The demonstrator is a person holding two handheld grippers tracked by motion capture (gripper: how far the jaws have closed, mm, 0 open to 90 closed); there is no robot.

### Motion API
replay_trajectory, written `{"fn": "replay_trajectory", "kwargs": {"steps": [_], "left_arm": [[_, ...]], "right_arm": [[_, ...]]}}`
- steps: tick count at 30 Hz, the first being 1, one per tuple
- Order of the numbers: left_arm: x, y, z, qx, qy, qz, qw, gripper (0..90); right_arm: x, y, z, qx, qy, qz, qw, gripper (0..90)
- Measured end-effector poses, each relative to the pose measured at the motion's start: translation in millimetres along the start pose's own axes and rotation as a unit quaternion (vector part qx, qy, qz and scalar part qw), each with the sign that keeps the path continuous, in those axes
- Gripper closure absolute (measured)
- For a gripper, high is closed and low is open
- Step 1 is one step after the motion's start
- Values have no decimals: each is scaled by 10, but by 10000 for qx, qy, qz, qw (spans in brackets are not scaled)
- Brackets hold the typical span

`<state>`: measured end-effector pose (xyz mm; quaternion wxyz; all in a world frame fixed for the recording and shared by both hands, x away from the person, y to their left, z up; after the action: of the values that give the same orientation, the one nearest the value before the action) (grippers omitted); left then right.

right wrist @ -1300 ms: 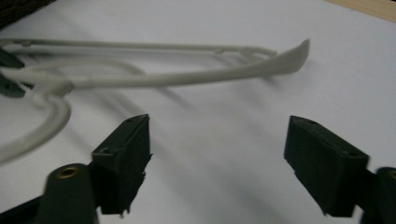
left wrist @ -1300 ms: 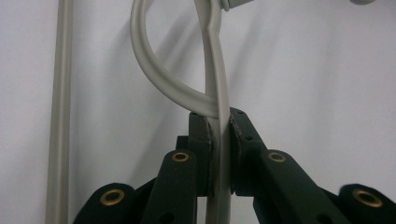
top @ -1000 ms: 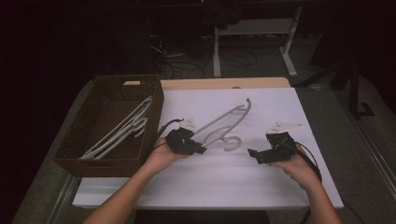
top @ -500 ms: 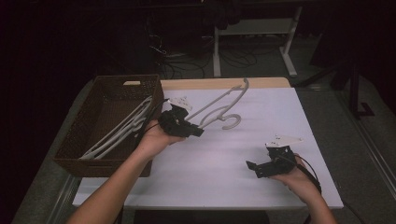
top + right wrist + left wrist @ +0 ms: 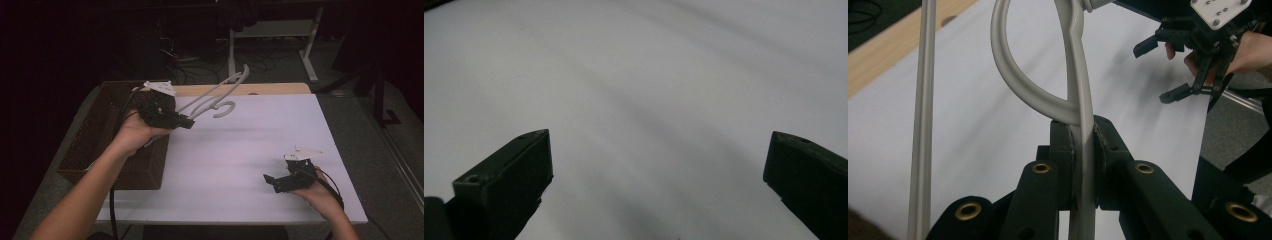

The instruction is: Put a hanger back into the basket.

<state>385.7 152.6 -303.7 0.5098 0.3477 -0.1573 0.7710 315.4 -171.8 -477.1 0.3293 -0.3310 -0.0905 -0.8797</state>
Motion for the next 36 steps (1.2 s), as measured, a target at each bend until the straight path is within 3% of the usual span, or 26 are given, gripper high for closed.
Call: {"fn": "replay_trajectory", "kwargs": {"steps": [4,15,28,36], "left_arm": [[221,-116,-78,-36,18,174,9998,818],[729,-469,-448,134,90,557,9983,818],[1001,-768,-1024,584,41,814,9950,817],[1103,-923,-1432,888,-106,1011,9909,818]], "right_arm": [[-1,7,11,2,19,-4,10000,0],[-1,39,11,-30,20,-30,10000,0],[-3,64,11,-51,19,-61,10000,0],[-7,72,11,-71,10,-74,9999,0]]}}
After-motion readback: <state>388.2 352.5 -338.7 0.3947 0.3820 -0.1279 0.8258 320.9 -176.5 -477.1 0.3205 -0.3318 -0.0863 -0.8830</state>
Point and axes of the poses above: each handheld gripper's, and its own axes: x roughly backward along the jaws, z roughly out of its top, y roughly to its right, the point moved 6 cm from there along -x, roughly forward along the jaws, and after that the axes turned 1 degree about -y, right-handed, at the moved point
